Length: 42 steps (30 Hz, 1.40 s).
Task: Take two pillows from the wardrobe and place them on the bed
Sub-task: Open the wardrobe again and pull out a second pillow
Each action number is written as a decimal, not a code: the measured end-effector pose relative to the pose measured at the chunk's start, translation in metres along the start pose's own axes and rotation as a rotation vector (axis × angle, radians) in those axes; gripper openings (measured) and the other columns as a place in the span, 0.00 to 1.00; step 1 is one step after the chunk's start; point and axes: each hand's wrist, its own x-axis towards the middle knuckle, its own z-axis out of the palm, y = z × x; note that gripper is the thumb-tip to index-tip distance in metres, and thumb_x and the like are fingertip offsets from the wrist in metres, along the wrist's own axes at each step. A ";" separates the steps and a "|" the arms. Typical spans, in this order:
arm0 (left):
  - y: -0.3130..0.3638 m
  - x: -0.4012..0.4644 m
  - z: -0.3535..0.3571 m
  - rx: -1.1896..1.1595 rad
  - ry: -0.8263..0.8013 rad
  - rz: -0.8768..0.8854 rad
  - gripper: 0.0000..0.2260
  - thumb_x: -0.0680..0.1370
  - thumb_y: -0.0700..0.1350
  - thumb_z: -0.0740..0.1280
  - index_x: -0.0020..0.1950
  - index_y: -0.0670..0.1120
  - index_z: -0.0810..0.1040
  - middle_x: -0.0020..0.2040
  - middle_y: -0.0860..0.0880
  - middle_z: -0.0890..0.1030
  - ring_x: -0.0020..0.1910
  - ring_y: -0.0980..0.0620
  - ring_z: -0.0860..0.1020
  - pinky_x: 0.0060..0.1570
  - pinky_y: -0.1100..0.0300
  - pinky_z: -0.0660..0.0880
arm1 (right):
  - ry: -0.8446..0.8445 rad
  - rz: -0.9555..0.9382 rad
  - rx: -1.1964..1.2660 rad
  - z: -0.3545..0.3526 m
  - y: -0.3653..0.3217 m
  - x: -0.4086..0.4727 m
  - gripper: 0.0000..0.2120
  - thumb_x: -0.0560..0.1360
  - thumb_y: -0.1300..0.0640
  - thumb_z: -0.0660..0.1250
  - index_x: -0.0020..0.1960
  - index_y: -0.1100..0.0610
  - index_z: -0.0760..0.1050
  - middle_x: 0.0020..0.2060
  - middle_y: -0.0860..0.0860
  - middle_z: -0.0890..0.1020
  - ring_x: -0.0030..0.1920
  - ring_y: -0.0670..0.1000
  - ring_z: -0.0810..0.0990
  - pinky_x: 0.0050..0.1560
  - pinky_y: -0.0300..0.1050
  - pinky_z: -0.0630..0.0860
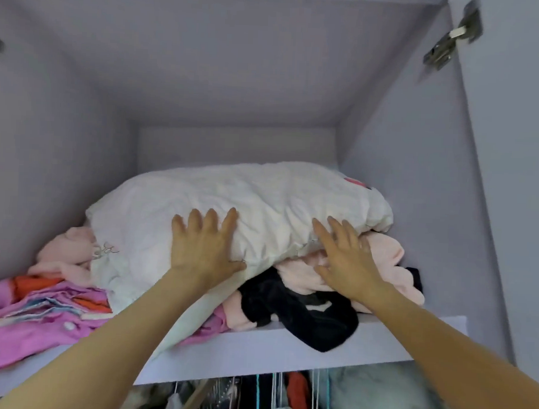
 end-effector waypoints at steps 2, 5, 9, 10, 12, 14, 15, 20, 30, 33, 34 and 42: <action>0.002 0.013 0.001 0.052 0.044 0.035 0.32 0.65 0.57 0.72 0.64 0.46 0.68 0.49 0.45 0.79 0.47 0.43 0.76 0.45 0.51 0.71 | -0.106 0.007 -0.006 0.016 0.003 0.041 0.43 0.73 0.44 0.64 0.72 0.42 0.34 0.74 0.51 0.39 0.73 0.58 0.37 0.68 0.67 0.50; -0.005 0.031 0.008 0.121 0.292 0.097 0.10 0.57 0.36 0.71 0.35 0.43 0.75 0.26 0.46 0.75 0.24 0.45 0.73 0.26 0.59 0.67 | -0.021 0.055 0.113 0.032 -0.002 0.080 0.39 0.72 0.52 0.67 0.72 0.42 0.43 0.74 0.52 0.44 0.73 0.59 0.39 0.66 0.70 0.57; -0.004 0.055 -0.020 0.042 0.516 -0.006 0.09 0.64 0.37 0.53 0.34 0.44 0.71 0.28 0.46 0.74 0.26 0.44 0.72 0.28 0.58 0.61 | 0.416 0.043 0.327 0.021 -0.015 0.102 0.22 0.64 0.72 0.65 0.57 0.60 0.68 0.56 0.59 0.72 0.62 0.64 0.65 0.52 0.66 0.69; -0.002 0.060 -0.034 0.034 0.572 -0.039 0.09 0.64 0.37 0.52 0.34 0.43 0.71 0.28 0.46 0.74 0.26 0.44 0.71 0.29 0.58 0.60 | 0.503 0.041 0.403 0.009 -0.017 0.107 0.20 0.63 0.73 0.63 0.53 0.62 0.70 0.52 0.60 0.74 0.57 0.64 0.69 0.50 0.66 0.69; -0.001 0.062 -0.056 0.026 0.668 -0.077 0.09 0.65 0.35 0.53 0.35 0.43 0.71 0.29 0.46 0.73 0.28 0.44 0.70 0.30 0.57 0.59 | 0.623 0.028 0.525 -0.010 -0.023 0.112 0.17 0.62 0.75 0.62 0.48 0.63 0.70 0.47 0.61 0.75 0.52 0.63 0.71 0.49 0.65 0.70; -0.001 0.056 -0.087 0.042 0.740 -0.089 0.08 0.64 0.33 0.58 0.37 0.42 0.73 0.30 0.46 0.74 0.30 0.44 0.71 0.31 0.56 0.60 | 0.723 -0.015 0.643 -0.035 -0.024 0.113 0.16 0.62 0.75 0.60 0.47 0.62 0.69 0.46 0.60 0.75 0.50 0.62 0.71 0.50 0.62 0.70; -0.003 0.050 -0.100 0.053 0.771 -0.094 0.09 0.64 0.33 0.60 0.39 0.42 0.74 0.31 0.46 0.74 0.31 0.44 0.71 0.32 0.56 0.60 | 0.752 -0.032 0.679 -0.045 -0.027 0.111 0.15 0.63 0.75 0.59 0.47 0.63 0.69 0.46 0.60 0.75 0.50 0.61 0.70 0.51 0.59 0.70; -0.013 -0.003 -0.168 0.113 0.826 -0.158 0.09 0.66 0.33 0.62 0.42 0.42 0.76 0.32 0.45 0.75 0.33 0.43 0.71 0.34 0.55 0.59 | 0.810 -0.069 0.807 -0.099 -0.060 0.088 0.15 0.65 0.76 0.59 0.49 0.65 0.70 0.49 0.62 0.76 0.52 0.54 0.65 0.49 0.43 0.63; -0.030 -0.223 -0.259 0.015 0.648 -0.334 0.17 0.67 0.39 0.52 0.46 0.44 0.78 0.34 0.47 0.78 0.34 0.44 0.72 0.35 0.55 0.59 | 0.845 -0.366 0.956 -0.171 -0.158 -0.055 0.16 0.62 0.69 0.55 0.48 0.59 0.67 0.46 0.52 0.76 0.51 0.53 0.69 0.62 0.72 0.59; -0.025 -0.293 -0.273 -0.033 0.585 -0.460 0.17 0.68 0.41 0.51 0.46 0.44 0.78 0.35 0.48 0.78 0.35 0.46 0.70 0.36 0.56 0.61 | 0.871 -0.439 0.891 -0.182 -0.181 -0.101 0.14 0.63 0.69 0.58 0.48 0.58 0.68 0.44 0.48 0.75 0.50 0.53 0.70 0.68 0.62 0.52; -0.023 -0.310 -0.275 -0.043 0.565 -0.487 0.17 0.69 0.41 0.51 0.46 0.44 0.78 0.35 0.48 0.78 0.35 0.47 0.69 0.36 0.56 0.62 | 0.896 -0.457 0.877 -0.185 -0.186 -0.112 0.15 0.64 0.69 0.60 0.48 0.57 0.68 0.43 0.48 0.75 0.49 0.52 0.71 0.68 0.60 0.52; 0.004 -0.469 -0.302 -0.021 0.351 -0.818 0.11 0.69 0.36 0.57 0.43 0.41 0.78 0.36 0.43 0.79 0.37 0.42 0.74 0.34 0.54 0.65 | 0.888 -0.592 0.962 -0.198 -0.244 -0.244 0.08 0.70 0.67 0.60 0.44 0.57 0.73 0.35 0.49 0.81 0.44 0.51 0.74 0.60 0.56 0.62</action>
